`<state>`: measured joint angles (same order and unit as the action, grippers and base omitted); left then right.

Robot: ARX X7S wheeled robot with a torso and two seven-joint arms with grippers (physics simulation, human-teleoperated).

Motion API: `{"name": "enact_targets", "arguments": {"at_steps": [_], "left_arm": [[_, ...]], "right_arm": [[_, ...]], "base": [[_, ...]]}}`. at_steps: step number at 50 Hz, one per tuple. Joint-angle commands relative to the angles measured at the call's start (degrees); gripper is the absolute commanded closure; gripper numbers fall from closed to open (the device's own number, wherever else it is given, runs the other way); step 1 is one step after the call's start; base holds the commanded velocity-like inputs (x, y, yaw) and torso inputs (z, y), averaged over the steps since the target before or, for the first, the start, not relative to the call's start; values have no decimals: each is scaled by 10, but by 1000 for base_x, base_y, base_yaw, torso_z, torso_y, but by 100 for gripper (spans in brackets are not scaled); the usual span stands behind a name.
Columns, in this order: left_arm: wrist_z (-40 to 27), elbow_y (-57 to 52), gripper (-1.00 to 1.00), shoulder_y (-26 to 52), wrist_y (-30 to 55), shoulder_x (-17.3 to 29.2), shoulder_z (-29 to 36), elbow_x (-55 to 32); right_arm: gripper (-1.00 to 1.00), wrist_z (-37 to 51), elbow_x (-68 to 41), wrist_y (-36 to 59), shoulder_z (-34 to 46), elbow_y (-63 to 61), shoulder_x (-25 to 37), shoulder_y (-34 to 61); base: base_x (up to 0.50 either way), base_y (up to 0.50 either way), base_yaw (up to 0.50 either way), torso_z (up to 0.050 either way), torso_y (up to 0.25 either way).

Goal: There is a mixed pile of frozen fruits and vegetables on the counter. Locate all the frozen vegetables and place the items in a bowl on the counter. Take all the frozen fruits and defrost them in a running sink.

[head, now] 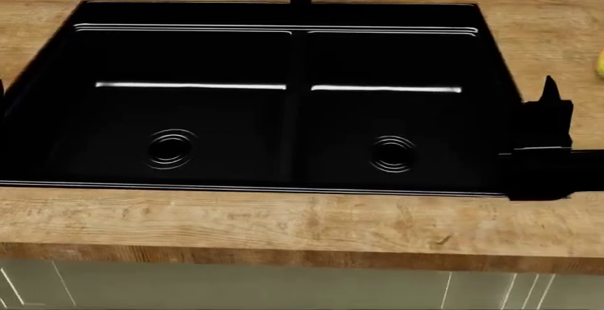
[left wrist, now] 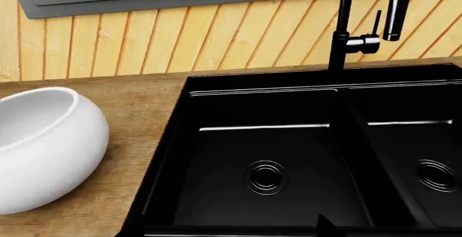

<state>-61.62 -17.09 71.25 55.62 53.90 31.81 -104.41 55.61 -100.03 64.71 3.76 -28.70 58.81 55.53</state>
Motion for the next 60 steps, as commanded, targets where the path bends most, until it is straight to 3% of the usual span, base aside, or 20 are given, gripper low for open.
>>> {"name": "enact_targets", "arguments": {"at_steps": [1, 50, 60], "left_arm": [[37, -3, -100, 3, 12, 2, -8, 9], [37, -3, -100, 4, 7, -2, -1, 12], [33, -3, -100, 5, 5, -5, 1, 12]], "right_arm": [[-100, -20, 23, -33, 10, -3, 2, -6], [-100, -34, 42, -47, 9, -17, 5, -14], [-100, -28, 35, -49, 10, -14, 5, -11]], "base": [[0, -500, 0, 0, 0], [27, -499, 0, 0, 0], [222, -244, 0, 0, 0]]}}
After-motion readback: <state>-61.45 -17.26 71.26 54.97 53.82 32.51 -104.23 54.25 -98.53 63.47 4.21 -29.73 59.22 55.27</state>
